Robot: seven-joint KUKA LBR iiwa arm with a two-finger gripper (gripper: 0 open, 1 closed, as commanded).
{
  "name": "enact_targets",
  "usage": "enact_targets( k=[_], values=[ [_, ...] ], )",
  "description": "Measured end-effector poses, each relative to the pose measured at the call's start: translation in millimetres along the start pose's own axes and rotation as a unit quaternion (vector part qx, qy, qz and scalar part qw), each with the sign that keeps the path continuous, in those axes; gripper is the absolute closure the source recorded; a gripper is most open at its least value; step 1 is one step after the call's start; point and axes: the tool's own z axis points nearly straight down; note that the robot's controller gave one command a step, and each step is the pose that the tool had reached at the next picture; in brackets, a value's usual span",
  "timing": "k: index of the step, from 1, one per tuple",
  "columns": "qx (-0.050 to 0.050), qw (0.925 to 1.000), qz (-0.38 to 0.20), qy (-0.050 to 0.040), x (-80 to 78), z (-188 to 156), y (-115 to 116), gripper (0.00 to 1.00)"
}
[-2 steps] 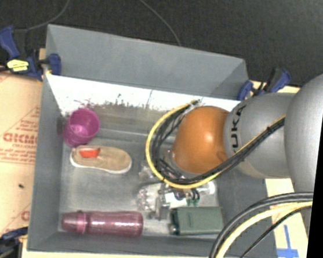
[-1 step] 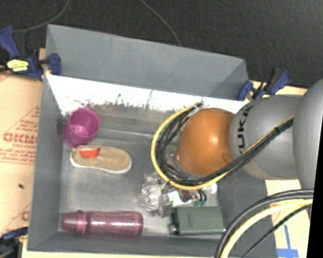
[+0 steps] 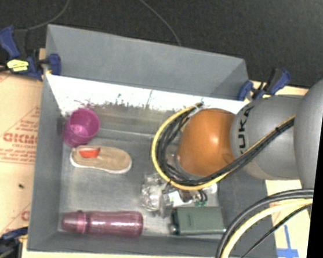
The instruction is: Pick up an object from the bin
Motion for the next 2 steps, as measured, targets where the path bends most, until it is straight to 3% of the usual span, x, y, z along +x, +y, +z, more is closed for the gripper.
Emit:
enact_targets(
  k=[1, 2],
  values=[
    [0.0, 1.0, 0.0, 0.0015, 1.2, -3, 0, 1.0],
    [-0.002, 1.0, 0.001, 0.0046, 3.1, -33, 1, 1.0]
  ],
)
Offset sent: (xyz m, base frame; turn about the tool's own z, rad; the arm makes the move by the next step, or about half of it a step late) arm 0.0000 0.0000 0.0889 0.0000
